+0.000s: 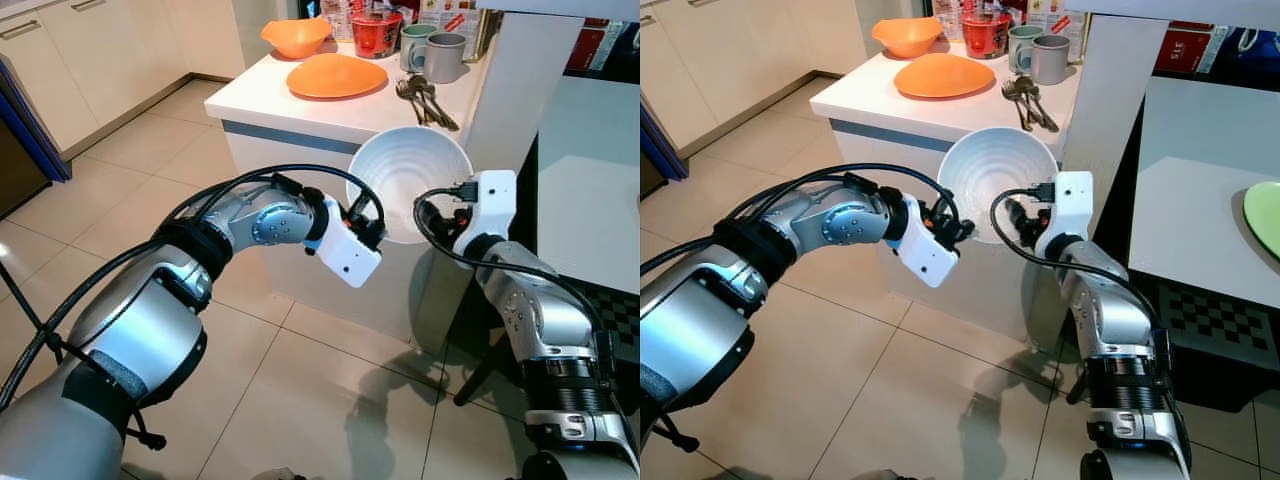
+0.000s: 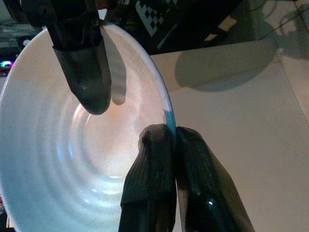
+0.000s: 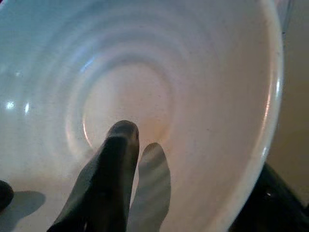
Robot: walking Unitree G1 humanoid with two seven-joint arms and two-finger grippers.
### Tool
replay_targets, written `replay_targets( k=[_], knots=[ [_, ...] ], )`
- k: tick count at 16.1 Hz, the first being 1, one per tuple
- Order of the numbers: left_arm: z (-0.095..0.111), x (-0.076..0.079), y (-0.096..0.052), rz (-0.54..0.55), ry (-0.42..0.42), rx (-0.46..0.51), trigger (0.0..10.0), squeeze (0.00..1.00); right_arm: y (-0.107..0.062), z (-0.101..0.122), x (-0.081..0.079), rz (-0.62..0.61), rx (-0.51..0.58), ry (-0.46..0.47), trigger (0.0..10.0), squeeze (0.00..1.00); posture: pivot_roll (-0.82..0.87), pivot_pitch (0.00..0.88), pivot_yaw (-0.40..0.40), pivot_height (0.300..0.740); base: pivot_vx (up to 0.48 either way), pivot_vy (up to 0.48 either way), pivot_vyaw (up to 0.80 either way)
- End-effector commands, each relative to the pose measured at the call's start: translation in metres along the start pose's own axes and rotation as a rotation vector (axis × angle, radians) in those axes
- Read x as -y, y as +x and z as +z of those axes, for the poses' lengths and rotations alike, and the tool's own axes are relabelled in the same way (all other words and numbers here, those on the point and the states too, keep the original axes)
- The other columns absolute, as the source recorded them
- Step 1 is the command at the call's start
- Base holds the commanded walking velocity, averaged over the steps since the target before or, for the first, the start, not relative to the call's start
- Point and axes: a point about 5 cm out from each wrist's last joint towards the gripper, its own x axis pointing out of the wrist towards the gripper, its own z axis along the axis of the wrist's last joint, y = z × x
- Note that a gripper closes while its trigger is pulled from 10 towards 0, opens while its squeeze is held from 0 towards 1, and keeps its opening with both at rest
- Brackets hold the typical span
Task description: Setting the table
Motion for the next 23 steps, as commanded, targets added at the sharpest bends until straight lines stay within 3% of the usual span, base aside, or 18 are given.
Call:
replay_targets(
  k=[1, 23],
  knots=[
    [0.0122, -0.0242, -0.0003, 0.078, 0.057, 0.075, 0.0, 0.0, 0.0013, 0.0033, -0.0061, 0.028, 0.013, -0.006, 0.0, 0.0, -0.04, 0.0, 0.107, 0.74, 0.0, 0.0, 0.0],
    [0.0079, -0.0149, -0.0003, 0.069, 0.013, 0.052, 0.0, 0.0, -0.0023, 0.0, -0.0039, 0.032, 0.003, -0.001, 0.0, 0.0, -0.04, 0.0, 0.097, 0.74, 0.0, 0.0, 0.0]
  ],
)
